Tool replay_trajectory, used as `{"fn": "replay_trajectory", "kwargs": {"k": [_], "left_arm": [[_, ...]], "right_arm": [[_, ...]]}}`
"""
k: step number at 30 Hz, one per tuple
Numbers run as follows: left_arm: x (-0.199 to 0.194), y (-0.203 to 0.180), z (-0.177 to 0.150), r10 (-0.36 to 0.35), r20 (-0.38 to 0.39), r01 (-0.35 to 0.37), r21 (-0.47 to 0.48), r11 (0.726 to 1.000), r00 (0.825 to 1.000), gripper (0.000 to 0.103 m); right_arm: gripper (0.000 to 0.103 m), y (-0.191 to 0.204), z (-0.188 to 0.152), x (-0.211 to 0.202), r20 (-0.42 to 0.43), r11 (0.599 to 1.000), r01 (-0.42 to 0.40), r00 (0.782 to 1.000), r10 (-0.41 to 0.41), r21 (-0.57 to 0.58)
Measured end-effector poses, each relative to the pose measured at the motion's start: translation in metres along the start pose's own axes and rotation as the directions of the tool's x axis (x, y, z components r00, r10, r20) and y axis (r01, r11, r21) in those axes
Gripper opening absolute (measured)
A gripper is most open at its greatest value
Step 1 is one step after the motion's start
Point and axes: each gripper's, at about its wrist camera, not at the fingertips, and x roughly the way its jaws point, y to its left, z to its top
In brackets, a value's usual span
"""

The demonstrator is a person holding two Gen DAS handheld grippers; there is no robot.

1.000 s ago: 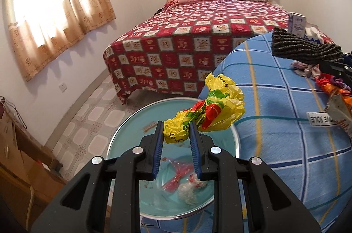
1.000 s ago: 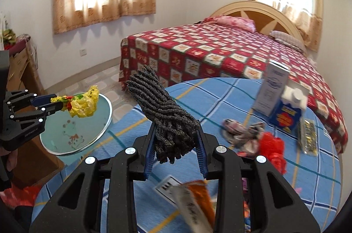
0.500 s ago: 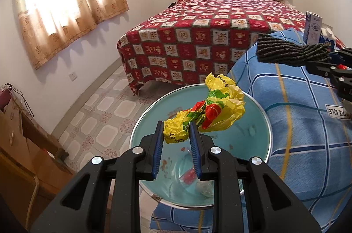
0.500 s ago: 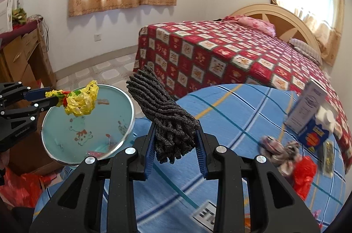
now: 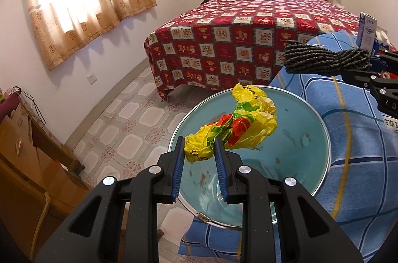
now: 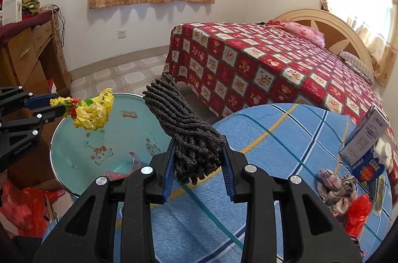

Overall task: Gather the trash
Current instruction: 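Carry the wrapper and scrubber over the blue bin and release both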

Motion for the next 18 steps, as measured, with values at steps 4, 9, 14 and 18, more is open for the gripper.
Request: {"fn": "replay_trajectory", "kwargs": {"k": [4,9,14,18], "left_arm": [[0.002,0.003,-0.001,0.004,-0.006,-0.004,-0.007,1.0,1.0,0.024],[0.003,0.003,-0.002,0.004,-0.009,-0.004,-0.008,1.0,1.0,0.024],[0.004,0.002,-0.002,0.0,-0.009,0.0,-0.007,1.0,1.0,0.024],[0.004,0.002,-0.002,0.002,-0.009,-0.002,-0.008,1.0,1.0,0.025]], "right_arm": [[0.034,0.004,0.001,0.001,-0.002,1.0,-0.004,1.0,0.004,-0.008],[0.034,0.005,0.001,0.002,-0.002,1.0,-0.004,1.0,0.004,-0.012],[0.034,0.009,0.002,0.001,-0.002,1.0,-0.006,1.0,0.006,-0.019],[0.034,0.012,0.003,0.001,0.0,1.0,-0.008,1.0,0.008,-0.024]]}}
